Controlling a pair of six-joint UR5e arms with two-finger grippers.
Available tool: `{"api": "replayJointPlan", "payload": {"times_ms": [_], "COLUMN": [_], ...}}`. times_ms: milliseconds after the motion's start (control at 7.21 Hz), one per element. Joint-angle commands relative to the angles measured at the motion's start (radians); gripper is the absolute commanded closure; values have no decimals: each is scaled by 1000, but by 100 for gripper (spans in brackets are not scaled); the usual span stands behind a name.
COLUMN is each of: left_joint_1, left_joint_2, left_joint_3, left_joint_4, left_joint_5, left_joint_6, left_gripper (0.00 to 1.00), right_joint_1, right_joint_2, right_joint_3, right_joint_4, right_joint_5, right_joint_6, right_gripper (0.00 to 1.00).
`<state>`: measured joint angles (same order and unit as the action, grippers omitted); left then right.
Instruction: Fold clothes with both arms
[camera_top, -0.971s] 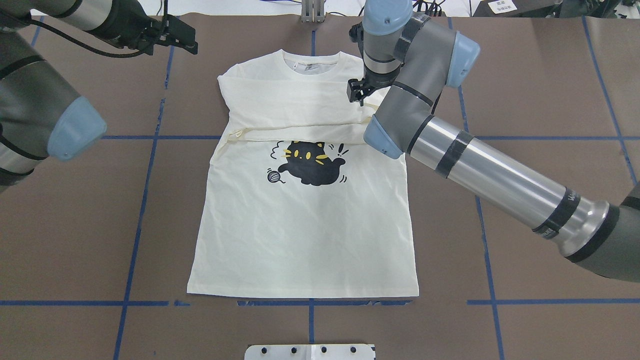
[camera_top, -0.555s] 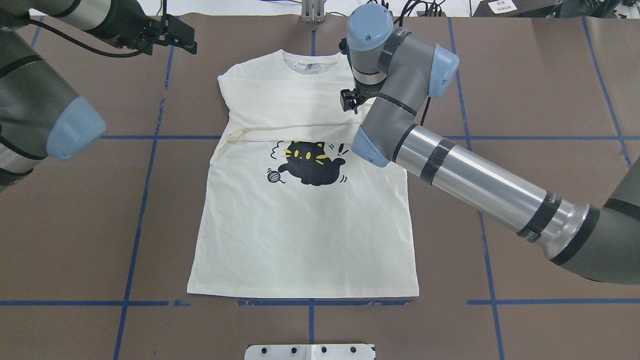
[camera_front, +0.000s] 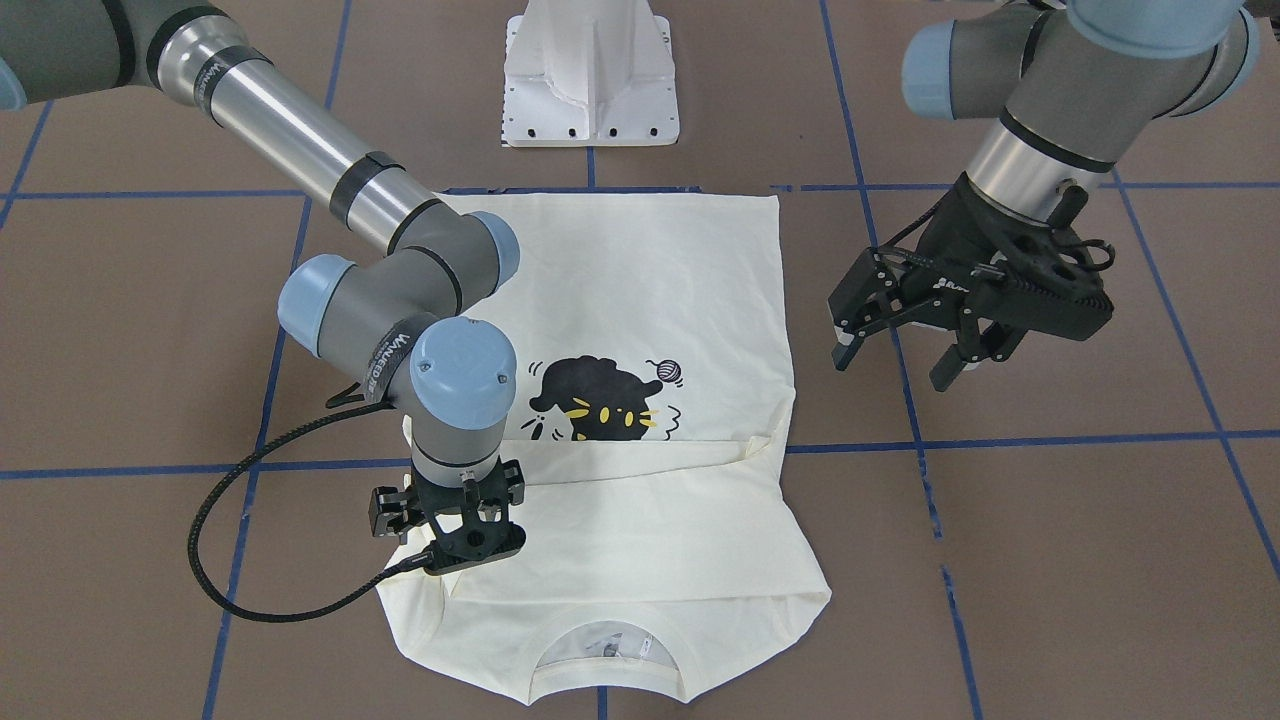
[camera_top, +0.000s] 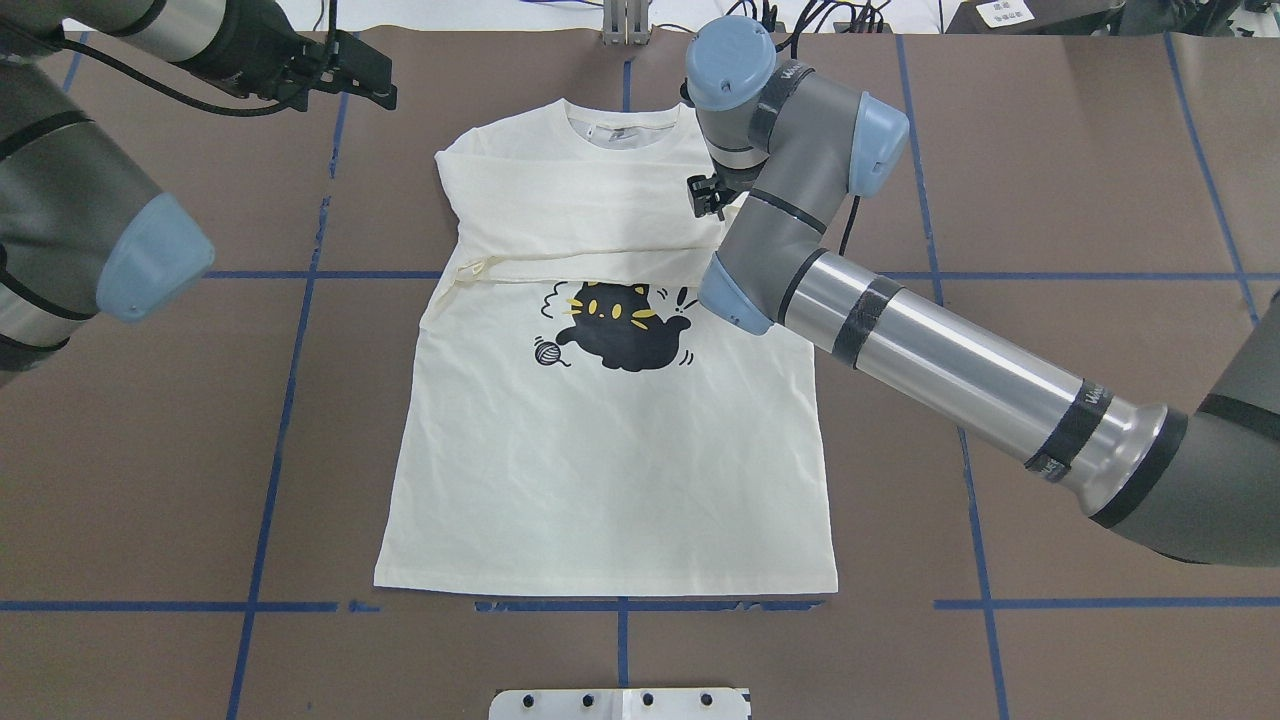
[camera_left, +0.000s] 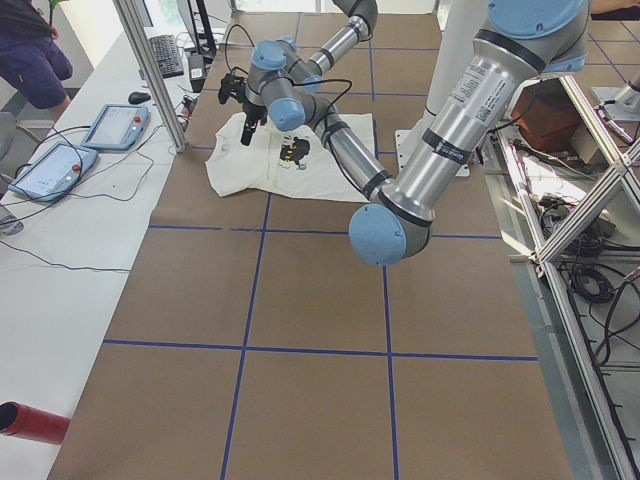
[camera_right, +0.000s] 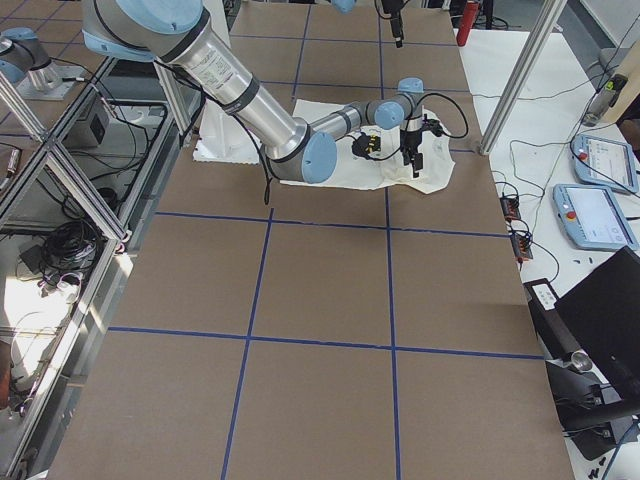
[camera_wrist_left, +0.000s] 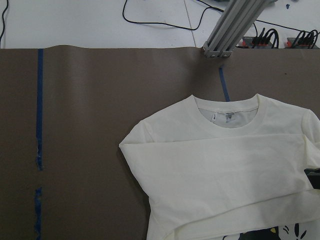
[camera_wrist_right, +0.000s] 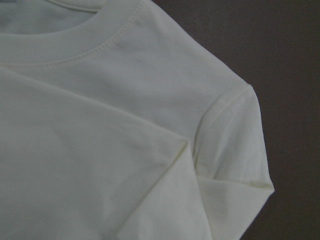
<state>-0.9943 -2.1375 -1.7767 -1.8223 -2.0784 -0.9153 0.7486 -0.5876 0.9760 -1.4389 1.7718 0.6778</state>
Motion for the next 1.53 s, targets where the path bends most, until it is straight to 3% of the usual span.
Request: {"api": "replayJointPlan", "payload": {"times_ms": [0, 971, 1248, 1387], "left_joint_1": [2, 6, 3, -3], "left_joint_2": [-2, -24, -12, 13], "left_joint_3": [2, 6, -3, -26], "left_joint_4": [-2, -2, 0, 1], "left_joint_5": [0, -2, -21, -58], "left_joint_6": [0, -16, -11, -11], "left_gripper": [0, 0, 0, 0], "right_joint_1": [0, 125, 129, 130], "right_joint_2": [0, -60, -67, -140], "right_joint_3": [-11, -13, 51, 176], "right_joint_4": [0, 0, 3, 2], "right_joint_5": [-6, 14, 105, 186], "right_joint_6": [-1, -176, -149, -130], "right_gripper": [0, 0, 0, 0]}}
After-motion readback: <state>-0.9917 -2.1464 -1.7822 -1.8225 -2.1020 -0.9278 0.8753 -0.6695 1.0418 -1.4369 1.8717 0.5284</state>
